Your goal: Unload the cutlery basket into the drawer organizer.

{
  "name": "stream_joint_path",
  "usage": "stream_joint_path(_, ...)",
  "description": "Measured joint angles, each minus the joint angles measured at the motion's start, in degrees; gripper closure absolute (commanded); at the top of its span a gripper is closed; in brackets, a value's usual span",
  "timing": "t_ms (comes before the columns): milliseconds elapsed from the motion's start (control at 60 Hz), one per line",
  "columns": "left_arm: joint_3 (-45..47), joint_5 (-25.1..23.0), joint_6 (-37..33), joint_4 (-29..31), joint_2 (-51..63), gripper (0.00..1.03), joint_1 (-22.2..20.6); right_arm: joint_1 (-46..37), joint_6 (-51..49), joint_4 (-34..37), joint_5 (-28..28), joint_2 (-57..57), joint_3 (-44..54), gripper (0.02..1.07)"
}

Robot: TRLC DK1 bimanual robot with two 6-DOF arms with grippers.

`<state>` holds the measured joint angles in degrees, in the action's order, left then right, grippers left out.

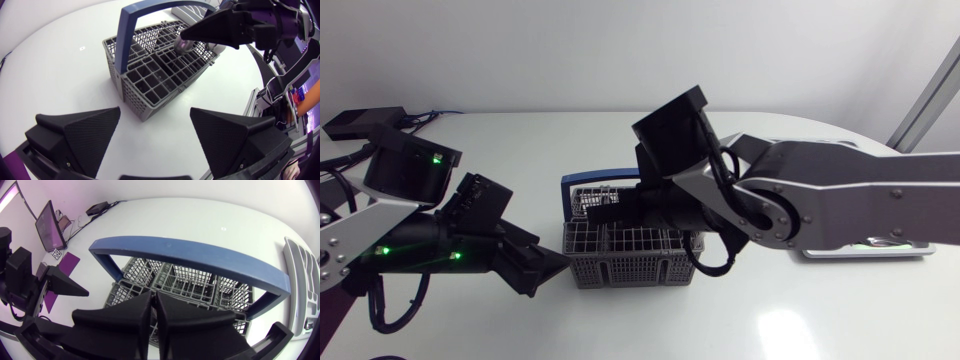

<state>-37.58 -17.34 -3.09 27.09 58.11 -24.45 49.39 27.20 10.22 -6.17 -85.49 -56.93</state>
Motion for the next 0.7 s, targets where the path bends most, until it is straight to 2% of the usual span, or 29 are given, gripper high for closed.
stream_joint_path(383, 0.26, 0.0, -0.02, 0.0, 0.0, 0.06, -0.11, -3.1, 0.92, 3.37, 7.96, 2.1, 0.0, 1.01)
stream_joint_path(700, 0.26, 0.0, 0.0, 0.0, -0.02, 0.06, -1.51, -3.76, 1.09, 3.63, 9.16, 2.62, 0.07, 0.99)
